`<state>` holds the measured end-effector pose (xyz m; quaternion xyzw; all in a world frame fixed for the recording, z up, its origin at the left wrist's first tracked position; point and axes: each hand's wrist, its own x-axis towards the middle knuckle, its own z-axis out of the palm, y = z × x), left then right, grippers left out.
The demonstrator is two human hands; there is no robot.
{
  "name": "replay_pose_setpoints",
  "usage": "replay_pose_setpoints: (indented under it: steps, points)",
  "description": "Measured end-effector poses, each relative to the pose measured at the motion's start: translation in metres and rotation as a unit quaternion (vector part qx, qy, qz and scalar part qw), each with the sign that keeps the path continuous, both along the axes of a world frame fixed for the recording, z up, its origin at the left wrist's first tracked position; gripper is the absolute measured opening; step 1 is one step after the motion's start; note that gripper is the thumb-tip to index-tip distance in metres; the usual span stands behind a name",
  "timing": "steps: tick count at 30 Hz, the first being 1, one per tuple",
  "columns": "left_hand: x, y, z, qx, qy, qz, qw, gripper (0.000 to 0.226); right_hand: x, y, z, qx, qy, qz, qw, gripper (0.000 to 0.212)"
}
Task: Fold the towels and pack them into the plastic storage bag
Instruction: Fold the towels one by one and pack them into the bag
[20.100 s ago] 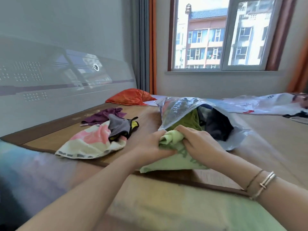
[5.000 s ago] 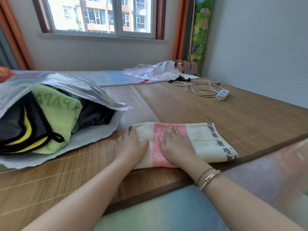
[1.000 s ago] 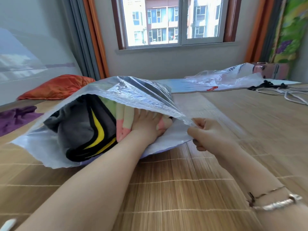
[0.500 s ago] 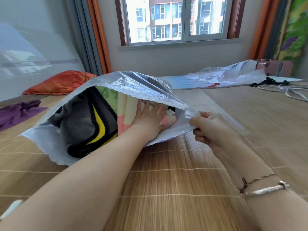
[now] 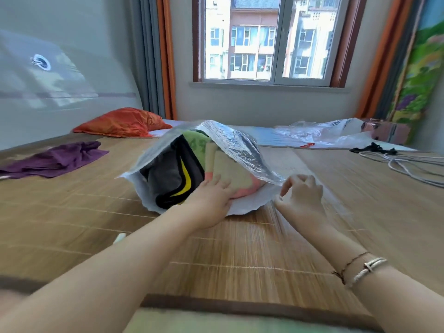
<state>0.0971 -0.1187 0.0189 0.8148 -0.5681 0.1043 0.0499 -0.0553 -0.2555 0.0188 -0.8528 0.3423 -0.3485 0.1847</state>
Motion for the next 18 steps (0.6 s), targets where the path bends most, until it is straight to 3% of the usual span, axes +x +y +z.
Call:
replay_pose_setpoints:
  steps: [5, 8, 13, 18]
  points:
    - [-0.017, 0.098, 0.018, -0.008, 0.014, 0.033, 0.999, 0.045, -0.016, 0.074, 0.016, -0.071, 0.014, 0.093, 0.993, 0.010]
    - [-0.002, 0.167, 0.021, -0.034, 0.027, 0.072, 0.996, 0.042, 0.004, 0.128, 0.025, -0.050, 0.035, 0.159, 0.985, 0.014]
    - [0.065, 0.276, 0.010, -0.066, 0.087, 0.201, 0.973, 0.035, 0.079, 0.218, 0.024, 0.008, 0.056, 0.253, 0.966, 0.014]
    - [0.146, 0.357, -0.016, -0.082, 0.159, 0.307, 0.935, 0.045, 0.188, 0.285, 0.010, -0.010, 0.113, 0.353, 0.929, 0.018]
